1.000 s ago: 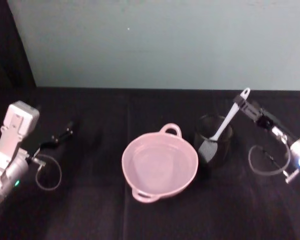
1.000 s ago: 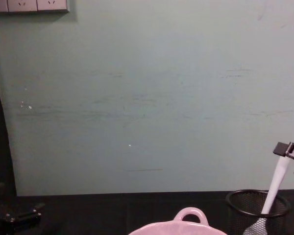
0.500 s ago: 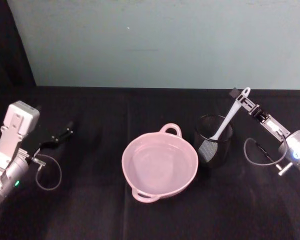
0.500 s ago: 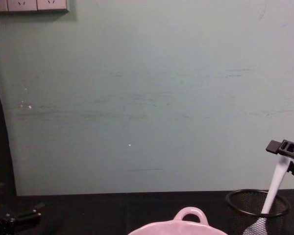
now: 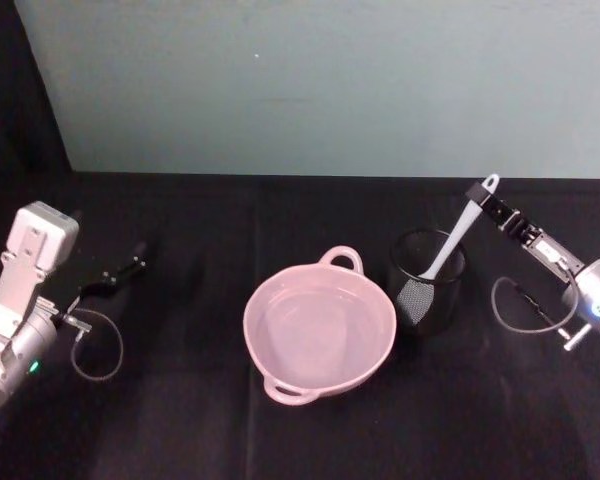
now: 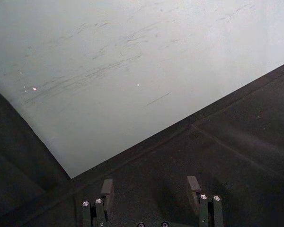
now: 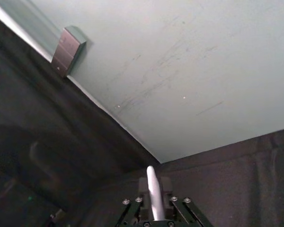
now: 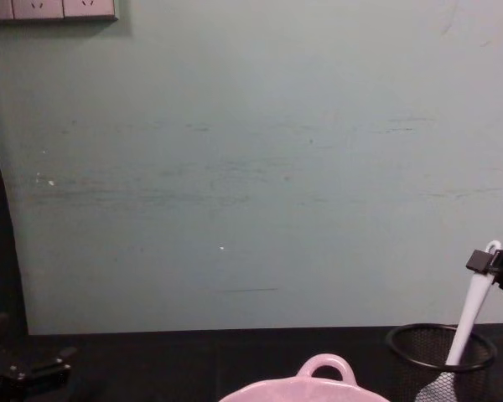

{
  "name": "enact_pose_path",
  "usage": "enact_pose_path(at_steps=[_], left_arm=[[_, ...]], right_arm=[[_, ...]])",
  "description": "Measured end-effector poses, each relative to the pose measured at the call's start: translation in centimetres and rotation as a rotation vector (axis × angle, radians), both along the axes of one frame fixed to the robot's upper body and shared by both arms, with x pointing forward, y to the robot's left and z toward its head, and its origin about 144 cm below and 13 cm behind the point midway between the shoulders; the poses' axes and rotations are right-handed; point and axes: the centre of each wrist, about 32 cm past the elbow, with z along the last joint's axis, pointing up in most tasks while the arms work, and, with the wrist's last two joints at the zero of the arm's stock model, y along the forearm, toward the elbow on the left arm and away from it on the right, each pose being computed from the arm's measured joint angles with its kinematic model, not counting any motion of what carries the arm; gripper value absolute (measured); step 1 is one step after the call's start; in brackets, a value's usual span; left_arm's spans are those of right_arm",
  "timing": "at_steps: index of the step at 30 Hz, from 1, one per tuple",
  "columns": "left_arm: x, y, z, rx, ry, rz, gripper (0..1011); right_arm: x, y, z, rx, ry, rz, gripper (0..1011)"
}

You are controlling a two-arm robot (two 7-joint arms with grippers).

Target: Use the one hand to pick up the spoon and stir the clear water in the bowl.

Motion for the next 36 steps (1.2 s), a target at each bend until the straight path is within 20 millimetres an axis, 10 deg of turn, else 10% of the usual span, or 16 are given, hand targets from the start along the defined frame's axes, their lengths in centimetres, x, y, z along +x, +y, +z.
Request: enact_pose_path(at_steps=[27,36], left_arm=[[0.0,0.0,0.0,0.000,0.000,0.000,1005],[0.0,0.0,0.0,0.000,0.000,0.000,1005]], right_arm=[[-0.9,2.6,12.5,-0.550,-0.406,0.089,124],[-0.9,2.7,12.8,-0.565,-0.417,0.093,124]])
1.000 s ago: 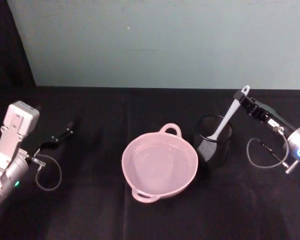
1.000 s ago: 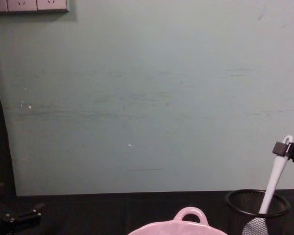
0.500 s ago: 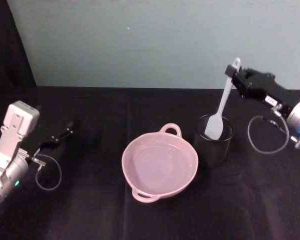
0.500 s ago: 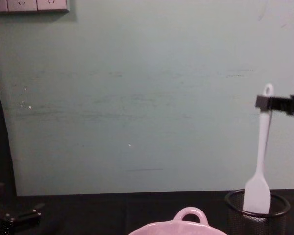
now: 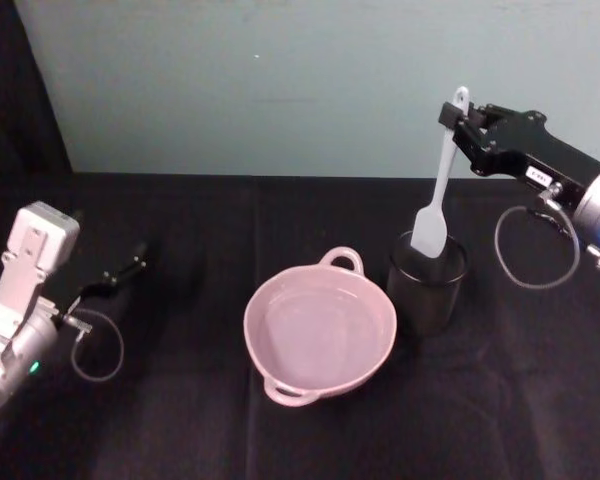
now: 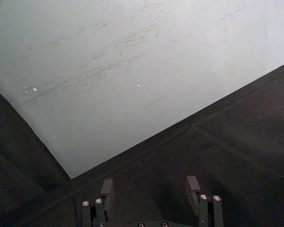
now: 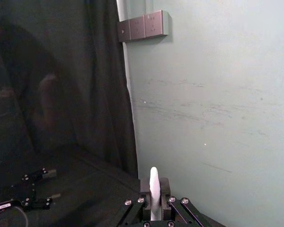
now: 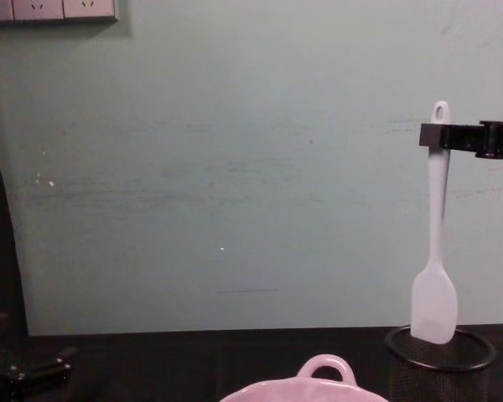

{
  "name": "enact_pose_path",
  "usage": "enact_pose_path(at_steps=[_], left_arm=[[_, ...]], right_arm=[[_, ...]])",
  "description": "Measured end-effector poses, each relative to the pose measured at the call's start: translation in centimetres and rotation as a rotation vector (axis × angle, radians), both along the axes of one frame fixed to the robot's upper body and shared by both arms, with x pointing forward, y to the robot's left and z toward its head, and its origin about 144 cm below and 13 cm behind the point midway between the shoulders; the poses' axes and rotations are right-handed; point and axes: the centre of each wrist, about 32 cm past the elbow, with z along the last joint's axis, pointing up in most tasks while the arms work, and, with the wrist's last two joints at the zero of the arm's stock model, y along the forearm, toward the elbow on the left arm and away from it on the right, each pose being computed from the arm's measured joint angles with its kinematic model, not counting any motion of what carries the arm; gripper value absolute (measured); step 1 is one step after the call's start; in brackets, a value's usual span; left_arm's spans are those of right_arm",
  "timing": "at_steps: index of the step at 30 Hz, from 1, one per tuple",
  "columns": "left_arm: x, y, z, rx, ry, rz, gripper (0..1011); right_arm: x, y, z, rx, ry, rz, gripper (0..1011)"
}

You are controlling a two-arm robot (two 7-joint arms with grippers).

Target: Use the one hand to pick up the spoon and stir the clear water in the bowl.

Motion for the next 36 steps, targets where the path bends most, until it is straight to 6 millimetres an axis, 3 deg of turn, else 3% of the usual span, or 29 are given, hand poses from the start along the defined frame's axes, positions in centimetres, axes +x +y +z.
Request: enact_pose_path(at_steps=[20,30,36], left_arm=[[0.0,0.0,0.0,0.000,0.000,0.000,1005],[0.0,0.0,0.0,0.000,0.000,0.000,1005],[0.0,0.0,0.0,0.000,0.000,0.000,1005]], right_arm=[[-0.4,-0.2,0.2,0.037,-0.009,-0.006,124],[0.4,3.6,0.6,0.081,-0.027,0.128,124],[1.6,6.6,-2.4,0.077,0.029,0.225,124]])
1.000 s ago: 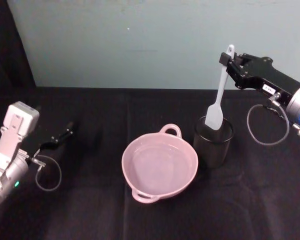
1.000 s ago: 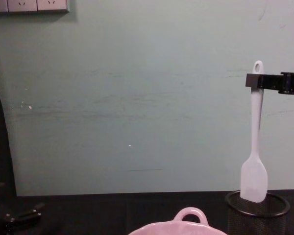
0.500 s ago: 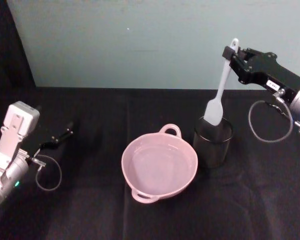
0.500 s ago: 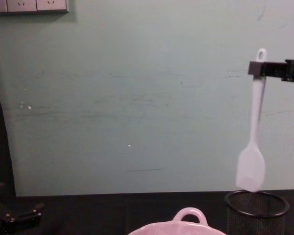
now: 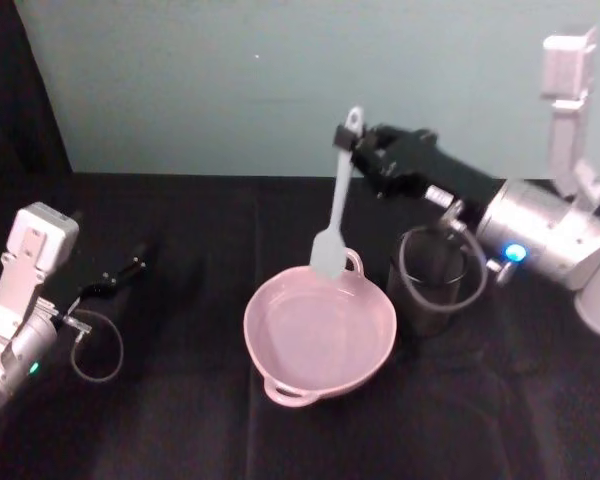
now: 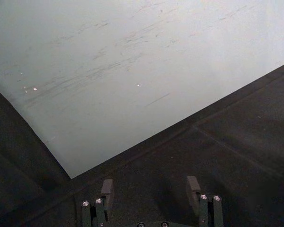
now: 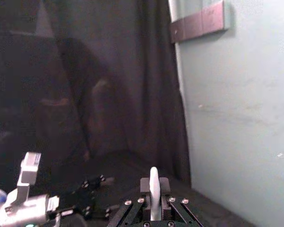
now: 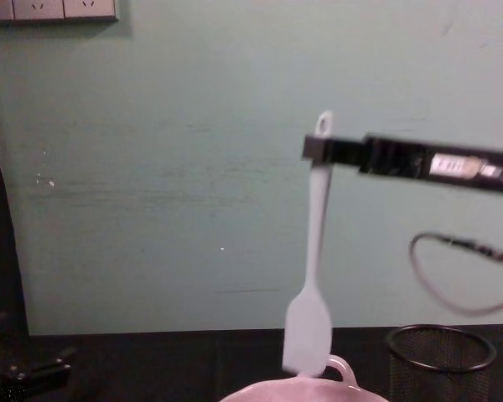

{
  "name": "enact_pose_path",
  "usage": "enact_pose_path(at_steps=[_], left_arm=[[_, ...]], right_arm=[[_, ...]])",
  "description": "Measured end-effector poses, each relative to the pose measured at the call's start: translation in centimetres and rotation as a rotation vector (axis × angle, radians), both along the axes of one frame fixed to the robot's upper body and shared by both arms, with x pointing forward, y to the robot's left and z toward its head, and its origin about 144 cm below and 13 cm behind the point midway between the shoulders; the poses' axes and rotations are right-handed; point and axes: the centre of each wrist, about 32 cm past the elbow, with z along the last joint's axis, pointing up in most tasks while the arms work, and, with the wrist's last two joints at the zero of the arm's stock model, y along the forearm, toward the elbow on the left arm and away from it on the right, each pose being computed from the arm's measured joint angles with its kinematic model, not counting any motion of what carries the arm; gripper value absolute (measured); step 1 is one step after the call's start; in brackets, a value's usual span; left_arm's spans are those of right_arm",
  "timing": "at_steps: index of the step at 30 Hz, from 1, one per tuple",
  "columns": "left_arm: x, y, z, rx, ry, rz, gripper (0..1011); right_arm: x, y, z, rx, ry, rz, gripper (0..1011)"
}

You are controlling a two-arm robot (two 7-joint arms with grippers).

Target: Use the one hand to pick up the spoon and stir the clear water in the bowl.

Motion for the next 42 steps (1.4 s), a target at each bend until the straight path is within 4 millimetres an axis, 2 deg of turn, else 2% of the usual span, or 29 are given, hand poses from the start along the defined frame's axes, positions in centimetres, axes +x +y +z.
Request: enact_pose_path(at_steps=[1,6,14,23,32,36,42], left_arm=[[0.0,0.0,0.0,0.000,0.000,0.000,1005],[0.0,0.0,0.0,0.000,0.000,0.000,1005],[0.0,0.0,0.0,0.000,0.000,0.000,1005],[0.0,0.0,0.0,0.000,0.000,0.000,1005],[0.0,0.0,0.0,0.000,0.000,0.000,1005],[0.0,0.0,0.0,0.000,0.000,0.000,1005],[0.0,0.0,0.0,0.000,0.000,0.000,1005]], right_arm=[[0.0,0.0,0.0,0.000,0.000,0.000,124],[-0.1,1.5,-2.8,-0.004,0.020,0.036,124],[-1.0,2.2,-4.8,-0.001,0.043,0.063,124],[-0.9,2.7,-5.3,0.001,0.053,0.073,124],[0.6,3.3,-6.0,0.001,0.064,0.053,124],[1.2,2.6,-6.0,-0.026,0.047,-0.003,124],[0.9,1.1,-5.7,-0.058,0.024,-0.069,124]])
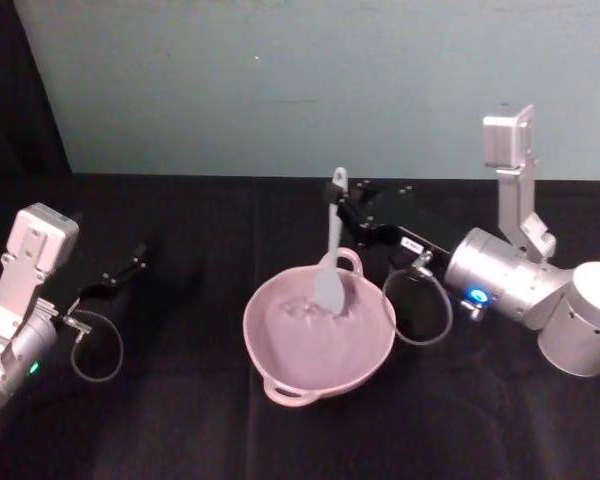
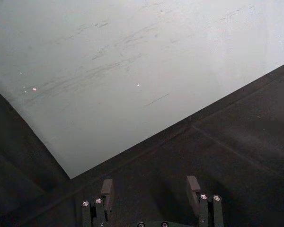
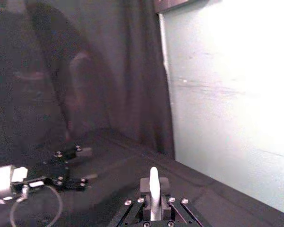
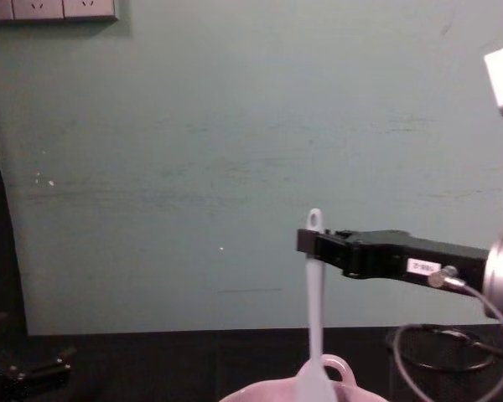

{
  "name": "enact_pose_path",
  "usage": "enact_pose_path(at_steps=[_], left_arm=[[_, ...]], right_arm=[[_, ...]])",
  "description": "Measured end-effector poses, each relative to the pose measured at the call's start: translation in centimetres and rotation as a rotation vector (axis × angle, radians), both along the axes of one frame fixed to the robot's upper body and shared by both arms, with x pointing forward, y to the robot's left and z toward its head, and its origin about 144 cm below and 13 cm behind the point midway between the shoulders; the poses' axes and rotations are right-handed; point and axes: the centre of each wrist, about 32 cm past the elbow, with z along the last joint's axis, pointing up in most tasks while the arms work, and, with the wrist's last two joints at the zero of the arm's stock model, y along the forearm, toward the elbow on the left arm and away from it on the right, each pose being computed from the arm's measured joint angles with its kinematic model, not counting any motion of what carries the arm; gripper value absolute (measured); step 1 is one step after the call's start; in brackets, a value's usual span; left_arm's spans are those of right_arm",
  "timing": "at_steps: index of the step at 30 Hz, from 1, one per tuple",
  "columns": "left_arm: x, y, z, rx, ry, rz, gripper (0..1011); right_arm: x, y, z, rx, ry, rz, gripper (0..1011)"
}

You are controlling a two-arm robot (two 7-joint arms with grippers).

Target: Use the one hand to pick up the spoon and stir the clear water in the bowl.

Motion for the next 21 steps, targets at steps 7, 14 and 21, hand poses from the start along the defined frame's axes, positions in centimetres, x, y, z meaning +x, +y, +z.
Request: enact_pose_path(at_steps=[7,14,21], left_arm=[[0.0,0.0,0.0,0.000,0.000,0.000,1005],[0.0,0.0,0.0,0.000,0.000,0.000,1005],[0.0,0.0,0.0,0.000,0.000,0.000,1005]], right_arm=[[-1.4,-1.1,0.5,-0.053,-0.040,-0.045,124],[-2.9,-0.6,0.3,-0.061,-0.046,-0.013,124],[-3.6,0.9,0.0,-0.010,-0.041,0.059,124]])
